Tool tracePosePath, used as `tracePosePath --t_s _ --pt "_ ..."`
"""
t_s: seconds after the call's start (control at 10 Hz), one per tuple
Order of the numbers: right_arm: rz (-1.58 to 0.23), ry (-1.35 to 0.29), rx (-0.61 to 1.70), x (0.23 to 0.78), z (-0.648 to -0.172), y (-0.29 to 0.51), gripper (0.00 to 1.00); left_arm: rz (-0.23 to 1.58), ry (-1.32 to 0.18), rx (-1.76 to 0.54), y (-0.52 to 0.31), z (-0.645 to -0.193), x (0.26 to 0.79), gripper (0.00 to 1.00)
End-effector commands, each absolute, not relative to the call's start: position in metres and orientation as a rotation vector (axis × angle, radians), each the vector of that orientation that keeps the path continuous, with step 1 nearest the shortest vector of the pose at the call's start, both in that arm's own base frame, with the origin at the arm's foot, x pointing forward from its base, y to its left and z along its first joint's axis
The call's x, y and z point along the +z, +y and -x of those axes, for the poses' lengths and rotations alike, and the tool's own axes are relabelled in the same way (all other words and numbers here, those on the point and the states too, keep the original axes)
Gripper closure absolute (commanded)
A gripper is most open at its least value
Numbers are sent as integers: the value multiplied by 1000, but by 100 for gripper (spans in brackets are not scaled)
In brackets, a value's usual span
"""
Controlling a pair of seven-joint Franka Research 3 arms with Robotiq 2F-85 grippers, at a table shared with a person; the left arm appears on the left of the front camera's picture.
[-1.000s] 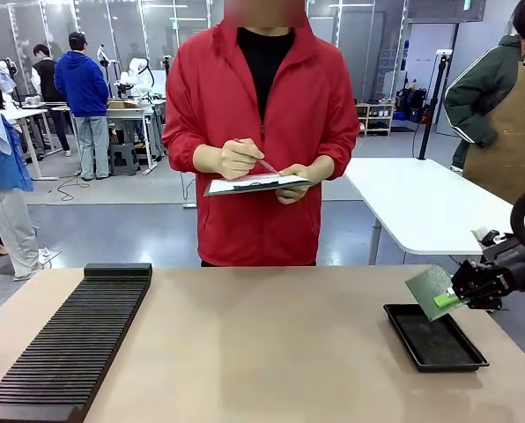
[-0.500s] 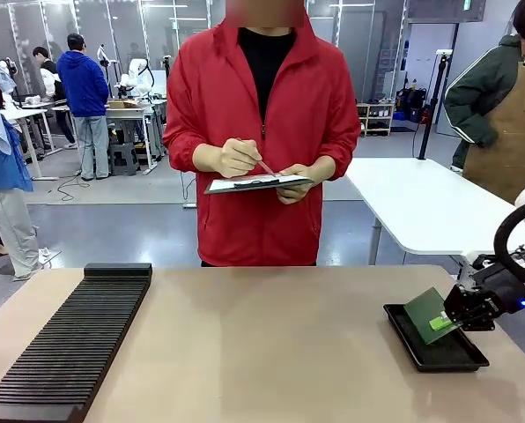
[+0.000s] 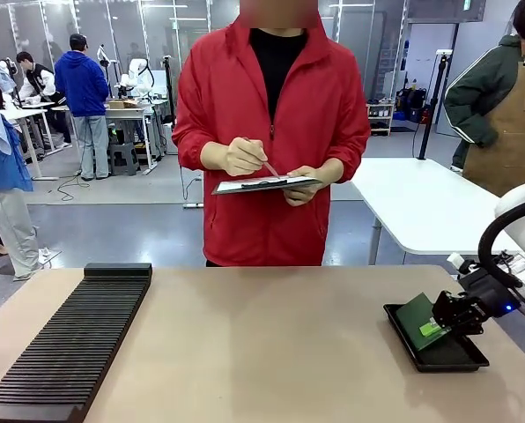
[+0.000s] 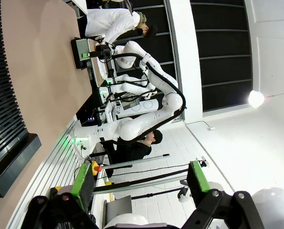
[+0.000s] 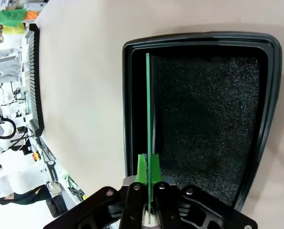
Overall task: Inspect the PCB.
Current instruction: Place the Blank PCB in the ESD tray.
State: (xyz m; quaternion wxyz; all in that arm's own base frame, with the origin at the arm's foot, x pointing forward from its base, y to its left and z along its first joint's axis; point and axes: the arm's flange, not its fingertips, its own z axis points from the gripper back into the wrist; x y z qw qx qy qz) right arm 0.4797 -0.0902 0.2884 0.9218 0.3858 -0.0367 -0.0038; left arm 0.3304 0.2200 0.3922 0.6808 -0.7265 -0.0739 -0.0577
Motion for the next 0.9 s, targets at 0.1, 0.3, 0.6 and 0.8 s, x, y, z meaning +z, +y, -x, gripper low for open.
tracePosePath --t_s 0.1,0.3,0.6,0.8 --pt "-762 -100 10 288 -477 -82 72 1629 -159 -123 221 -329 392 0" --pt "-730 -124 0 298 -466 -72 45 1629 -159 -123 221 -329 392 0" --pt "-651 -138 -18 318 -453 -63 17 1629 -159 -123 221 -329 392 0" --pt "-600 -154 -26 335 -447 -61 0 1629 -159 -123 221 -329 392 0"
